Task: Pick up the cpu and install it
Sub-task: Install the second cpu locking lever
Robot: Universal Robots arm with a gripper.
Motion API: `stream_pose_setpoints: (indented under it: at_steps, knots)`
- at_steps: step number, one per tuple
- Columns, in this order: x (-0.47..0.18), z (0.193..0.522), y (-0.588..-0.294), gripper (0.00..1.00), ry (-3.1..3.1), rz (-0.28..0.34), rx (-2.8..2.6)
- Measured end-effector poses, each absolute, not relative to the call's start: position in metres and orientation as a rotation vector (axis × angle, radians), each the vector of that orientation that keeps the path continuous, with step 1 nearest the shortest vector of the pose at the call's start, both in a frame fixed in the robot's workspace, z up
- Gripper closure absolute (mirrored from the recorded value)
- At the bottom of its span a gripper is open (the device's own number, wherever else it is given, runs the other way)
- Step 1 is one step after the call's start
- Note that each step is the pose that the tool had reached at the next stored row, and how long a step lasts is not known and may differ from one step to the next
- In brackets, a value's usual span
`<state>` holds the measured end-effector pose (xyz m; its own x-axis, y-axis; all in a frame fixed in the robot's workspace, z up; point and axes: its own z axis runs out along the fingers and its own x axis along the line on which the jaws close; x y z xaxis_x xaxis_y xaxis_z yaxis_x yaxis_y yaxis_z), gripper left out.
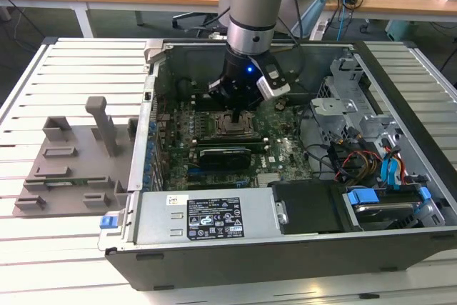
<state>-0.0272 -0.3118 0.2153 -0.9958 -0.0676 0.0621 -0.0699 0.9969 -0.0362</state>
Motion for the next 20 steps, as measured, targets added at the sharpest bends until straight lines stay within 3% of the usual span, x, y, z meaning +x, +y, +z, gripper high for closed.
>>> stream_pose_setpoints:
  at_steps: [20]
  knots:
    - [-0.027, 0.251, -0.311, 0.89, -3.076, 0.100, 0.105]
